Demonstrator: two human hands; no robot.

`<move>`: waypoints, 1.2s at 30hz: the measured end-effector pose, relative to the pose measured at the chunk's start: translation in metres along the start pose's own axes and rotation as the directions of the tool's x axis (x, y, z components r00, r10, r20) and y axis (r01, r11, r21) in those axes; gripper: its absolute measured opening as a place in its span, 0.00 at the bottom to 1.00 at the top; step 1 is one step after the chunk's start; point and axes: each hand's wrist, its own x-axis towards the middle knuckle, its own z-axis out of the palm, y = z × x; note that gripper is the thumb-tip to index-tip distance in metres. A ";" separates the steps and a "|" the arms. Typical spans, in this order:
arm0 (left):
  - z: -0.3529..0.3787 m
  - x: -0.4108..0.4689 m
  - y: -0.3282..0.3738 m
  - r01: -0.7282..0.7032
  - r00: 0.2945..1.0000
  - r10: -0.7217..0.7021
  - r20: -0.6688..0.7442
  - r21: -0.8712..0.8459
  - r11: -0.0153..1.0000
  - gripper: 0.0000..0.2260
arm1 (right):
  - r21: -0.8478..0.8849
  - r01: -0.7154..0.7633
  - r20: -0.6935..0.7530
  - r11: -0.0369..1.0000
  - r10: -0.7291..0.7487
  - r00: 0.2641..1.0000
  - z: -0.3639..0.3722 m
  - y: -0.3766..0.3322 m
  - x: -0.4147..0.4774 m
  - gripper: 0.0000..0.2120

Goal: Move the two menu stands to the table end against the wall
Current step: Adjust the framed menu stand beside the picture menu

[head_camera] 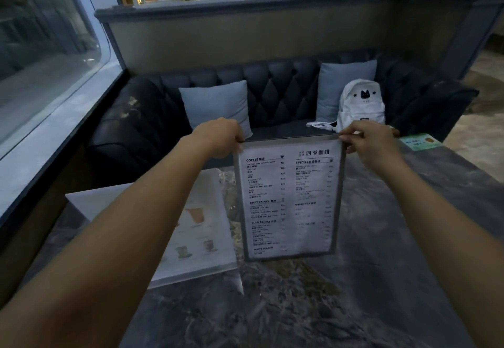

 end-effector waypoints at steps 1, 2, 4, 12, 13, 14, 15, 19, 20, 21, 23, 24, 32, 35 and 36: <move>-0.001 -0.001 0.000 -0.001 1.000 0.001 0.023 -0.008 1.000 0.06 | 0.024 0.001 0.001 1.000 -0.001 1.000 0.001 0.001 0.002 0.05; -0.003 -0.001 0.000 -0.002 0.999 0.003 0.043 -0.015 1.000 0.06 | 0.053 0.003 0.000 0.999 -0.003 1.000 0.002 0.001 0.004 0.05; -0.005 0.000 -0.001 -0.006 0.998 0.007 0.066 -0.017 1.000 0.07 | 0.094 0.000 0.008 0.996 -0.001 1.000 0.003 0.002 0.007 0.04; -0.002 0.003 -0.006 0.004 0.996 -0.001 0.089 -0.040 0.999 0.08 | 0.141 0.007 0.015 0.990 -0.009 1.000 0.005 0.011 0.013 0.04; -0.002 0.003 -0.007 0.006 0.996 -0.002 0.092 -0.042 0.999 0.08 | 0.142 0.011 0.015 0.990 -0.013 1.000 0.005 0.011 0.013 0.04; -0.002 0.004 -0.007 0.009 0.996 -0.005 0.093 -0.042 0.999 0.08 | 0.142 0.016 0.014 0.990 -0.019 1.000 0.005 0.011 0.013 0.04; -0.001 0.004 -0.008 0.011 0.996 -0.007 0.093 -0.041 0.999 0.08 | 0.139 0.024 0.014 0.990 -0.026 1.000 0.005 0.012 0.014 0.04; 0.000 0.005 -0.011 0.009 0.996 -0.004 0.088 -0.053 0.999 0.08 | 0.127 0.041 0.011 0.991 -0.042 0.999 0.006 0.011 0.012 0.04; 0.000 0.005 -0.011 0.008 0.996 -0.002 0.088 -0.062 0.998 0.08 | 0.126 0.043 0.008 0.991 -0.044 0.999 0.006 0.011 0.012 0.04; 0.000 0.005 -0.012 0.006 0.996 0.000 0.090 -0.069 0.998 0.09 | 0.118 0.053 0.005 0.992 -0.054 0.999 0.005 0.011 0.011 0.05; 0.001 0.005 -0.013 -0.002 0.995 0.010 0.100 -0.079 0.997 0.09 | 0.054 0.091 0.002 0.994 -0.091 0.996 0.003 0.010 0.009 0.05; 0.001 0.004 -0.015 -0.006 0.995 0.015 0.097 -0.091 0.996 0.09 | 0.003 0.115 0.006 0.993 -0.115 0.993 0.001 0.009 0.008 0.06; -0.016 -0.039 -0.035 -0.035 0.997 0.004 -0.077 -0.415 0.909 0.10 | -0.242 0.285 -0.058 0.928 -0.307 0.950 0.004 -0.019 -0.006 0.17; -0.015 -0.064 -0.048 -0.017 0.984 -0.062 -0.167 -0.437 0.899 0.12 | -0.157 0.399 -0.006 0.903 -0.405 0.914 0.018 -0.048 -0.016 0.17; -0.014 -0.073 -0.052 -0.011 0.978 -0.086 -0.193 -0.452 0.892 0.10 | -0.121 0.432 0.028 0.894 -0.432 0.902 0.024 -0.059 -0.021 0.17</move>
